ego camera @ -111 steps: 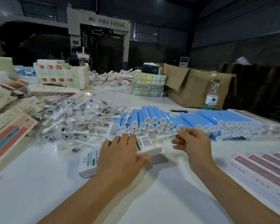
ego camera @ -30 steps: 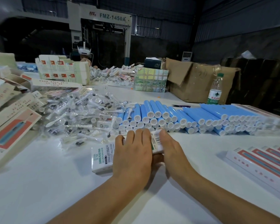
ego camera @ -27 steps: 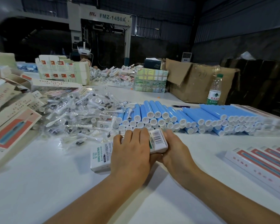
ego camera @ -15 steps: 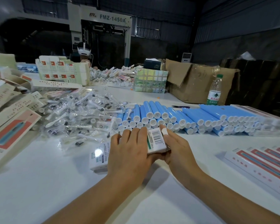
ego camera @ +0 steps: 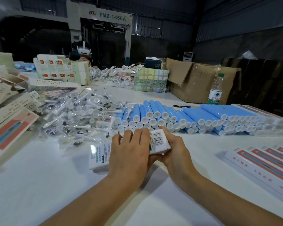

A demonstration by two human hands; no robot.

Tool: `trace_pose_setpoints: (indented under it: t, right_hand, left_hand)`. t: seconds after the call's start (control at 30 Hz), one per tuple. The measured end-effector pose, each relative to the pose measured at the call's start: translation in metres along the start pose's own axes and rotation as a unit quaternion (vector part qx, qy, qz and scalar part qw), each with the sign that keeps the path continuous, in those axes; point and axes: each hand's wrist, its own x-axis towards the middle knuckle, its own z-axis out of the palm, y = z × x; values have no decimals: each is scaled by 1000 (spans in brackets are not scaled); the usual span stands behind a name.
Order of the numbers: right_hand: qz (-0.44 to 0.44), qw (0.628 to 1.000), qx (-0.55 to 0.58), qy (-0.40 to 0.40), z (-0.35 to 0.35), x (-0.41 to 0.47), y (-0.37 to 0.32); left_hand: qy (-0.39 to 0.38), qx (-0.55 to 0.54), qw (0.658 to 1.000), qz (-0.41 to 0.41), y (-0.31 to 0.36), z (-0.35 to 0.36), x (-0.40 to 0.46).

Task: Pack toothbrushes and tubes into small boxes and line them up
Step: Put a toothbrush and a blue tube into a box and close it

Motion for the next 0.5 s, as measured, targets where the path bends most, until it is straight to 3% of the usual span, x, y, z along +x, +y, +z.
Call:
trace_pose_setpoints:
  t: [0.1,0.2,0.3,0.5]
  right_hand:
    - [-25,991,-128,34,-2,-1,3]
    - [-110,962,-227,109,-4,-2,1]
    - [-158,947,-237,149,-5,-5,-2]
    - [-151,944,-245,158,-1,-3,0]
  left_hand:
    - [-44,-3,999,-13,-1,-3,1]
    - [-40,-11,999,-34,-4,-5,2]
    - [-52,3,998,-41,-6,-1,3]
    - [-59,40,996,-58,-4,-3,5]
